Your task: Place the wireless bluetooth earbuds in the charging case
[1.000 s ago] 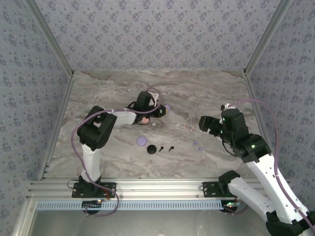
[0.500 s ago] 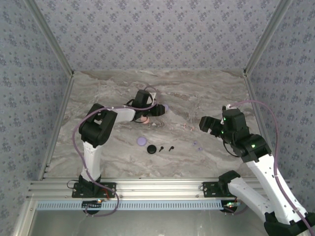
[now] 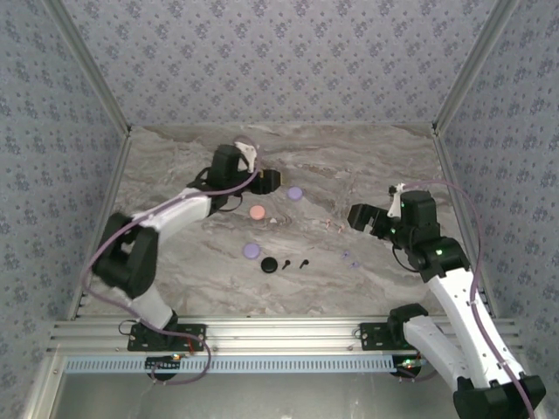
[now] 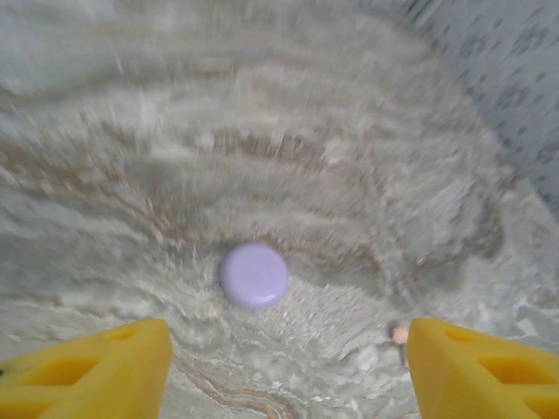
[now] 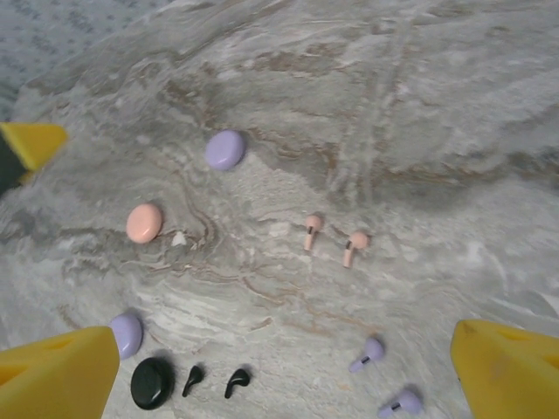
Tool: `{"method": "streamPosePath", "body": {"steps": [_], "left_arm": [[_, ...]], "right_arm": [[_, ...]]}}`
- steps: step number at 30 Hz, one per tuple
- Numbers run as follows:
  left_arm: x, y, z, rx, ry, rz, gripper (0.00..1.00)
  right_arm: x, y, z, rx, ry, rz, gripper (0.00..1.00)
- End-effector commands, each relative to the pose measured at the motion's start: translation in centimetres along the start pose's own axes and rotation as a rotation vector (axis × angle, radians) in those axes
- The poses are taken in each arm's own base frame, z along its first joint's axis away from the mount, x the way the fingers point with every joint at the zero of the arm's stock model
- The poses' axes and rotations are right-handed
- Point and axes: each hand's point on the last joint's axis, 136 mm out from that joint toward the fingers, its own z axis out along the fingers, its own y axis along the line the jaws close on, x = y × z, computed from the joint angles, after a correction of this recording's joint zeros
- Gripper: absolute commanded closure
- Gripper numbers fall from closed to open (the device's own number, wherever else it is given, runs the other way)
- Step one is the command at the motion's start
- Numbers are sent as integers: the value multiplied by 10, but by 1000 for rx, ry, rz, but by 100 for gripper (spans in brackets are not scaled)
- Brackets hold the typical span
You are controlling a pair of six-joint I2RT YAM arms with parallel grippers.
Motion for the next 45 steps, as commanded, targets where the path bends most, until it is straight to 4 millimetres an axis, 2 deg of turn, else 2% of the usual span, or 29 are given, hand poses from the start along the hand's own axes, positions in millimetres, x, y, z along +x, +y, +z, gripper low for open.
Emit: {"method": "streamPosePath", "body": {"steps": [1,6,9,13,18,20,22,23,27,32,38,45], "left_arm": [[-7,5,-40,-53,-69,45,26],[0,23,-95,-159,-144,13,18],[16,37,-122,-225,-160,-25,15],[43,70,-155,-347,-167,-116,9],[65,104,-190,-429,-212,-267,3],[71,114,-200,-444,-234,-314,2],[76,123,-207,-460,-246,-353,1],[78,127,-211,-468,-252,-372,1],[87,138,-218,-487,-246,-425,1],[94,146,-222,-497,-238,-457,1],[94,147,-224,-500,-242,-459,1],[96,149,-223,-504,-237,-465,1]], "right_arm": [[-10,29,6,-131,-34,-147,0],[9,59,28,-160,19,-410,0],[29,84,47,-173,97,-564,0],[60,121,71,-230,191,-778,0],[97,164,97,-335,278,-1033,0],[115,178,111,-368,326,-1137,0],[133,183,126,-378,390,-1224,0],[132,194,132,-383,394,-1264,0],[155,204,158,-375,476,-1368,0],[181,207,186,-357,557,-1438,0],[197,190,204,-294,659,-1457,0],[212,176,217,-254,735,-1479,7]]}}
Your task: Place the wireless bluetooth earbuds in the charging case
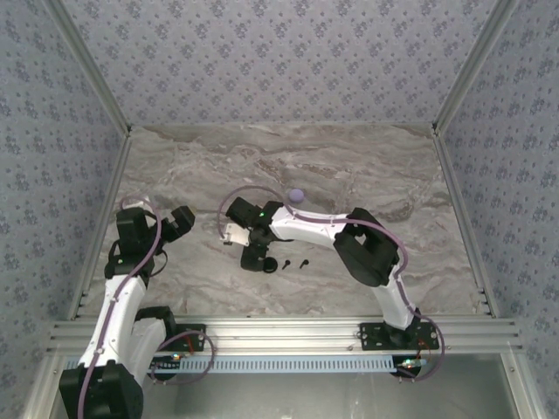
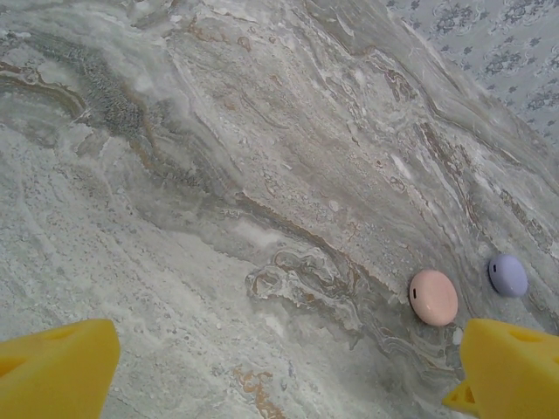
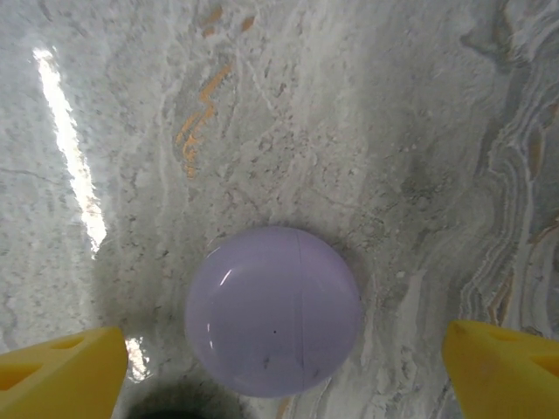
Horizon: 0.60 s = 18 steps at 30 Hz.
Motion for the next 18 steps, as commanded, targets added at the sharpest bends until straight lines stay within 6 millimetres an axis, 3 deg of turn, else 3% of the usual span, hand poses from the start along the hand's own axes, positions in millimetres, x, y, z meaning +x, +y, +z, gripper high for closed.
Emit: {"method": "streamPosePath", "body": {"steps": [1,12,18], "left_arm": [[-2,-2,-2,13,-2,-9,1],[0,-1,-2,12,3,-9,1],[5,-11,-2,73,28,2,1]], "right_arm": [[7,2,7,-6,61,-23,10],[-5,0,12,-4,15,4,37],[-19,-11,-15,44,-92,12,52]]}}
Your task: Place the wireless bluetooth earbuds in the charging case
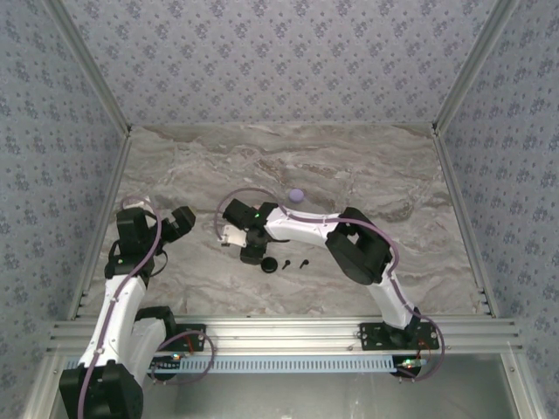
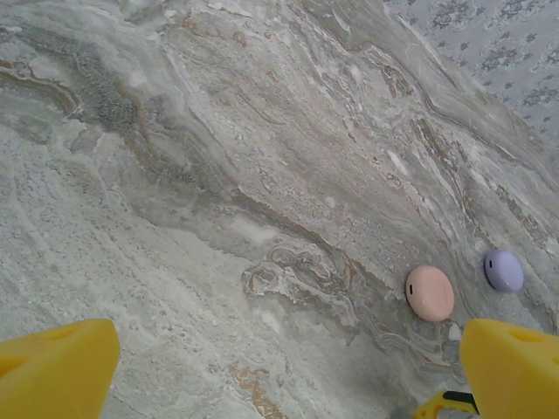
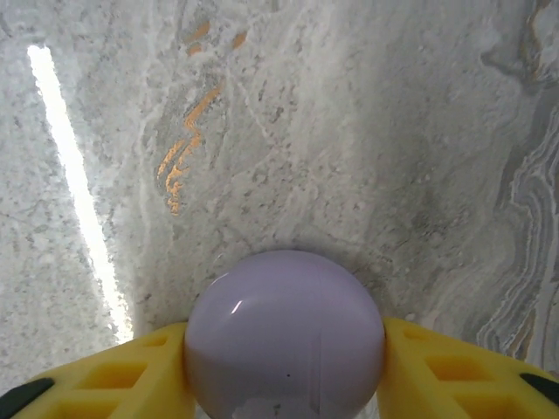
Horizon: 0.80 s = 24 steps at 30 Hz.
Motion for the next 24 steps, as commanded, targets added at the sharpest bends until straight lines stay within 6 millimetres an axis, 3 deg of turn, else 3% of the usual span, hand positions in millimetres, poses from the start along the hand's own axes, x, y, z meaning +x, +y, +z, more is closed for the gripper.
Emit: {"method": "streamPosePath", "body": {"steps": [1,8,15,16,20,24], "left_arm": [[2,-12,-2,71,16,10,2],[8,-54,-12,297,94,33,7],[13,-134,-49,684,222,52,11],[15,-143,-54,716,233,76,11],[21,-183,-75,837,268,156,11],[28,-207,-82,902,297,189,14]], "right_arm": [[-15,-10,-33,46,-105,9,53],[-17,-31,-108,184,-315,30,55],[-15,-44,-185,356,-499,-30,55],[-7,-41,-182,358,-489,-41,55],[-9,-42,-208,420,-537,-81,55],[-11,-43,-223,457,-561,-106,55]]}}
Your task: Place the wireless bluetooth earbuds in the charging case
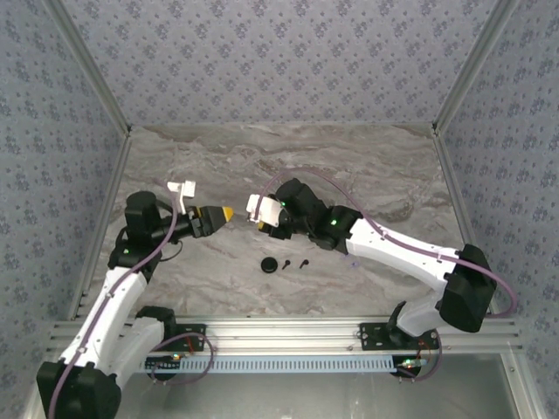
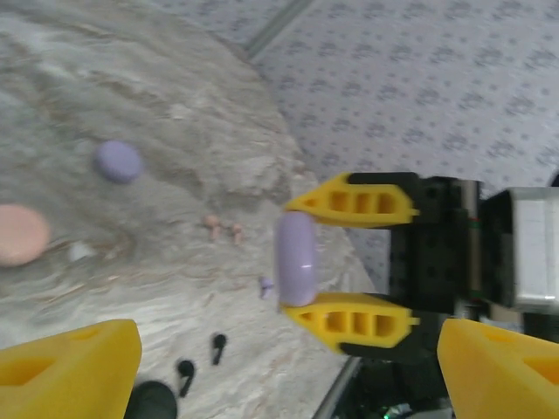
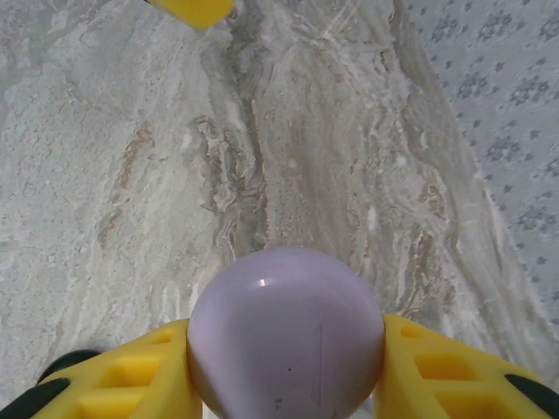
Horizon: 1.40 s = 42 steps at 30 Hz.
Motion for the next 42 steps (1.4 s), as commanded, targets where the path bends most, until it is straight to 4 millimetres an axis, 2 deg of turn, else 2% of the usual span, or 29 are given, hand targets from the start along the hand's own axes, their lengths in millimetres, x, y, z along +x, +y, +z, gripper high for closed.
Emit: {"method": "streamPosePath", "body": {"steps": [1,12,14,19,28,35,39,42], "left_arm": [[-5,-28,10,90,19,46,15],[4,-39,46,126,80,58,28],[4,-40,49,127,84,61,32],[7,-36,54,119,94,54,49],[12,-32,61,115,117,47,61],[16,-32,64,120,129,47,74],[17,-35,64,130,133,58,83],[14,-39,63,137,119,92,87]], "right_arm": [[-12,-10,-12,58,-42,-51,55],[-25,-5,-20,61,-86,-76,55],[-25,-5,-21,62,-85,-76,55],[-25,-4,-21,58,-90,-73,55],[-27,-3,-21,61,-98,-59,55],[-25,-6,-19,77,-83,-47,54],[-22,-9,-18,77,-59,-21,50],[-19,-8,-24,36,-54,31,38]]}}
